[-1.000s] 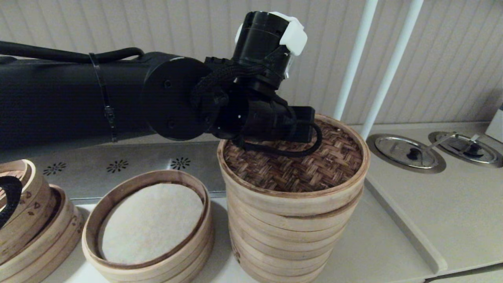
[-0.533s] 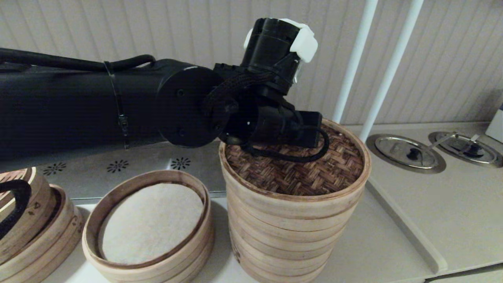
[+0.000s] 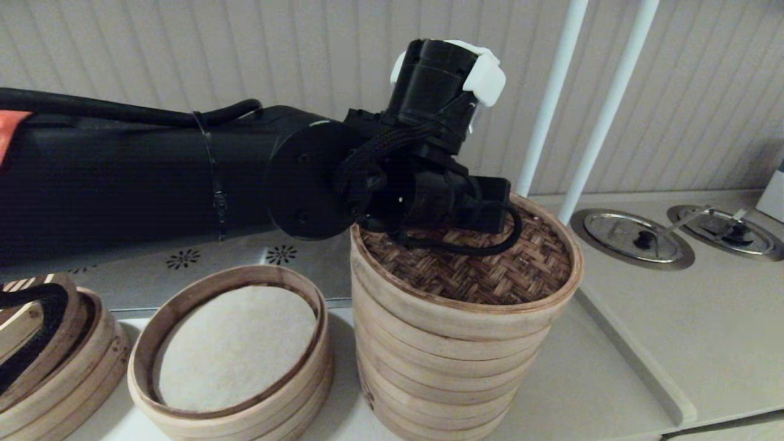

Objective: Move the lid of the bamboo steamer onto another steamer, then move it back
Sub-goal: Put the steamer

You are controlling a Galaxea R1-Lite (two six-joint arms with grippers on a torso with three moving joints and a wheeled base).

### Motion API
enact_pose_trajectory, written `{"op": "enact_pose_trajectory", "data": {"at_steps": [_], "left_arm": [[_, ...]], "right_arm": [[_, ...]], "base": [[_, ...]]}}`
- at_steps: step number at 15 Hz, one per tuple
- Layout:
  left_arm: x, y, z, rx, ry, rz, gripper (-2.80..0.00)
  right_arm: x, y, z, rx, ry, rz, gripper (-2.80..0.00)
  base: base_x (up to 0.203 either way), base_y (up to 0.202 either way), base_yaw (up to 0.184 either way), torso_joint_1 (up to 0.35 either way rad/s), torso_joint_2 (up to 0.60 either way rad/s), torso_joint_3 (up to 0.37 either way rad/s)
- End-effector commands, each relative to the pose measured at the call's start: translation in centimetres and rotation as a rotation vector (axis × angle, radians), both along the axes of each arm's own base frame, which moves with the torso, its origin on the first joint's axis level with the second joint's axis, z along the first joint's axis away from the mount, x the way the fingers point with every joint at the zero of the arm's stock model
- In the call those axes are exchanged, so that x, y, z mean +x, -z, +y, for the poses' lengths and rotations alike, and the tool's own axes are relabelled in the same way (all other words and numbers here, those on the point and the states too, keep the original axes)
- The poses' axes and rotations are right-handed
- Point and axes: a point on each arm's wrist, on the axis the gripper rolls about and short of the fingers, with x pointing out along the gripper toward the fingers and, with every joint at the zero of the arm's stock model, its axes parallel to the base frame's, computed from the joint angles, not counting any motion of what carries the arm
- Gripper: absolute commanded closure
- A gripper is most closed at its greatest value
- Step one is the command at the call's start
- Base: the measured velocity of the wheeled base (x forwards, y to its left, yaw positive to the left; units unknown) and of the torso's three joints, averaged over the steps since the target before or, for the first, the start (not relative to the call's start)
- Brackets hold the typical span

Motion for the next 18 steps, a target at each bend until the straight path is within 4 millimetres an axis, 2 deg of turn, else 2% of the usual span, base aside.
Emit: {"op": "enact_pose_trajectory", "data": {"at_steps": [1, 9, 16, 17, 18], "left_arm": [[-0.02, 0.07, 0.00, 0.004, -0.002, 0.004, 0.00], [-0.05, -0.16, 0.27, 0.000, -0.009, 0.008, 0.00], [-0.09, 0.58, 0.34, 0.043, -0.010, 0.036, 0.00], [-0.21, 0.50, 0.50, 0.046, -0.010, 0.041, -2.80], [-0.27, 0.31, 0.57, 0.044, -0.010, 0.038, -2.80]], "right_arm": [[0.02, 0.04, 0.00, 0.000, -0.001, 0.002, 0.00], [0.02, 0.06, 0.00, 0.000, 0.000, 0.003, 0.00], [0.02, 0.05, 0.00, 0.000, 0.000, 0.003, 0.00], [0.03, 0.08, 0.00, 0.000, 0.001, 0.004, 0.00], [0.02, 0.04, 0.00, 0.000, 0.001, 0.002, 0.00]], "base": [[0.000, 0.000, 0.000, 0.000, 0.00, 0.000], [0.000, 0.000, 0.000, 0.000, 0.00, 0.000], [0.000, 0.000, 0.000, 0.000, 0.00, 0.000], [0.000, 0.000, 0.000, 0.000, 0.00, 0.000], [0.000, 0.000, 0.000, 0.000, 0.00, 0.000]]}}
